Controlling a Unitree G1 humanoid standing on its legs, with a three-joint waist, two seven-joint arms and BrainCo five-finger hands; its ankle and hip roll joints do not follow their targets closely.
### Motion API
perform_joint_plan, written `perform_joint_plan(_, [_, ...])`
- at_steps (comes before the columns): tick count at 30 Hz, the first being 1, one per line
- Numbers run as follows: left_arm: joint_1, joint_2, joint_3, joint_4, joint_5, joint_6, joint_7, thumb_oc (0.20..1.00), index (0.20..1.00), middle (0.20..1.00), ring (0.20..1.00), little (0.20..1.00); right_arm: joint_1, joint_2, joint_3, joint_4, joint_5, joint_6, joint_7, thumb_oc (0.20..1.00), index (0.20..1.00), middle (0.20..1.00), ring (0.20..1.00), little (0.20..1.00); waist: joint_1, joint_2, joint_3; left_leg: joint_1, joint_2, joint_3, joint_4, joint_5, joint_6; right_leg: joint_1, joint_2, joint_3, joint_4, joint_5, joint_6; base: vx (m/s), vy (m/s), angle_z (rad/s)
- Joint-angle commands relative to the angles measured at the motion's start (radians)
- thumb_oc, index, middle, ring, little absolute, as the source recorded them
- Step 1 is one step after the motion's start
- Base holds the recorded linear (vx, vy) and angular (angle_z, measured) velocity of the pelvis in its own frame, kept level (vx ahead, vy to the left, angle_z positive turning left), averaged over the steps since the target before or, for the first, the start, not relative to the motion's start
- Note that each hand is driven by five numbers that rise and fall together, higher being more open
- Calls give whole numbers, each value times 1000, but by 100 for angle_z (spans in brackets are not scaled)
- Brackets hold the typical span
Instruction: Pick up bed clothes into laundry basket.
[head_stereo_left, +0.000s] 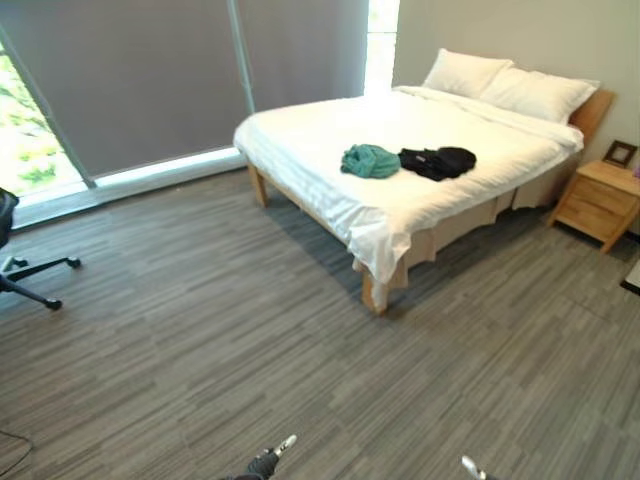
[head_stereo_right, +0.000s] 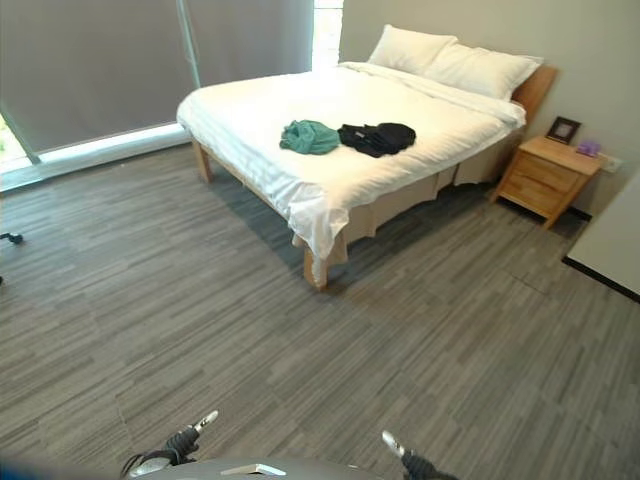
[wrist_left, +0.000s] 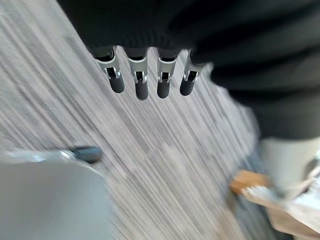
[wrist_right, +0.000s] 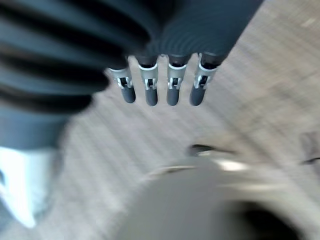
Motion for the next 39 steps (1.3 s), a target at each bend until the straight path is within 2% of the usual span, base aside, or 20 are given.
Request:
perform_joint_plan(1, [-45, -21, 32, 59, 63, 9, -25, 1000, 1000, 1000, 1000, 1000, -36, -7, -17, 65, -42, 10, 6, 1000, 1000, 1000, 1000, 1000, -19, -12, 59, 82, 56, -45, -64, -17, -68, 137, -58, -4, -214, 112, 91, 0, 0, 0])
perform_joint_plan(6, [-47, -16, 26, 58, 82, 9, -22, 1000, 1000, 1000, 1000, 1000, -30, -27, -36, 71, -46, 12, 1, 1000, 1000, 1000, 1000, 1000, -27, -7, 59, 85, 52, -35, -64, -25, -66, 135, -60, 8, -219, 118, 92, 10, 21, -1])
perform_joint_plan(11, [-126, 28, -20, -3, 126, -2, 23, 1000, 1000, 1000, 1000, 1000, -90, -87, -90, -11, 66, -13, -18, 1000, 1000, 1000, 1000, 1000, -46, -6, 51, 93, 53, -16, -64, -31, -69, 135, -57, 28, -227, 126, 99, 17, 26, -9])
perform_joint_plan(13, [-168, 62, -35, -119, 89, -15, 42, 1000, 1000, 1000, 1000, 1000, -118, -122, -101, -133, 145, -34, -15, 1000, 1000, 1000, 1000, 1000, -53, -7, 51, 91, 54, -9, -64, -29, -71, 129, -57, 38, -226, 130, 102, -17, 24, -15])
perform_joint_plan(17, [-176, 122, -53, -397, 19, -38, 49, 1000, 1000, 1000, 1000, 1000, -109, -174, -89, -423, 190, -60, -4, 1000, 1000, 1000, 1000, 1000, -55, -8, 56, 86, 54, -3, -64, -24, -72, 118, -57, 45, -221, 135, 108, -29, 15, -10])
perform_joint_plan(18, [-175, 123, -53, -398, 19, -37, 49, 1000, 1000, 1000, 1000, 1000, -107, -174, -89, -426, 190, -59, -5, 1000, 1000, 1000, 1000, 1000, -55, -8, 56, 86, 54, -3, -64, -24, -72, 118, -57, 45, -220, 134, 108, -12, 23, -8])
perform_joint_plan(19, [-160, 156, -36, -549, -29, -32, 44, 1000, 1000, 1000, 1000, 1000, -82, -205, -101, -639, 166, -66, -21, 1000, 1000, 1000, 1000, 1000, -59, -6, 58, 84, 52, 0, -64, -22, -71, 114, -57, 46, -217, 136, 110, -4, 27, -10])
perform_joint_plan(21, [-155, 178, -27, -651, -48, -10, 42, 1000, 1000, 1000, 1000, 1000, -63, -223, -131, -787, 135, -60, -52, 1000, 1000, 1000, 1000, 1000, -63, -1, 60, 84, 50, 2, -64, -23, -69, 113, -59, 47, -215, 137, 112, 5, 37, -10])
perform_joint_plan(24, [-92, 219, 21, -922, -89, -3, 27, 1000, 1000, 1000, 1000, 1000, 13, -210, -202, -1101, 38, -70, -86, 1000, 1000, 1000, 1000, 1000, -69, 8, 66, 87, 49, 5, -64, -26, -64, 113, -63, 52, -212, 136, 114, 16, 24, -1])
perform_joint_plan(26, [-77, 217, 34, -952, -98, -14, 31, 1000, 1000, 1000, 1000, 1000, 25, -201, -205, -1142, 24, -82, -88, 1000, 1000, 1000, 1000, 1000, -68, 9, 68, 88, 49, 6, -64, -27, -64, 113, -64, 53, -211, 135, 114, 0, 0, 0])
perform_joint_plan(28, [-54, 200, 52, -998, -76, -56, 57, 1000, 1000, 1000, 1000, 1000, 42, -163, -191, -1168, 46, -144, -66, 1000, 1000, 1000, 1000, 1000, -70, 6, 76, 89, 47, 9, -64, -30, -62, 110, -66, 57, -209, 134, 114, 0, 0, 0])
perform_joint_plan(31, [-42, 181, 68, -959, -88, -86, 72, 1000, 1000, 1000, 1000, 1000, 31, -158, -140, -1115, 9, -151, -68, 1000, 1000, 1000, 1000, 1000, -69, 1, 81, 88, 48, 14, -64, -31, -64, 108, -66, 62, -212, 135, 114, 5, 0, -2])
perform_joint_plan(33, [-42, 137, 94, -890, -145, -79, 115, 1000, 1000, 1000, 1000, 1000, 18, -144, -93, -1067, 14, -129, -81, 1000, 1000, 1000, 1000, 1000, -66, -3, 88, 88, 49, 23, -64, -31, -64, 105, -65, 68, -218, 138, 114, 14, 11, -6])
perform_joint_plan(36, [9, 119, 136, -954, -188, -101, 128, 1000, 1000, 1000, 1000, 1000, 33, -135, -98, -1133, 41, -144, -65, 1000, 1000, 1000, 1000, 1000, -66, -2, 104, 78, 48, 27, -64, -28, -61, 89, -67, 78, -211, 139, 117, 18, 35, -18])
perform_joint_plan(39, [17, 113, 142, -950, -208, -106, 138, 1000, 1000, 1000, 1000, 1000, 33, -132, -111, -1119, 42, -154, -83, 1000, 1000, 1000, 1000, 1000, -65, -2, 110, 72, 43, 31, -64, -32, -54, 80, -73, 86, -202, 137, 120, 47, 56, -12])
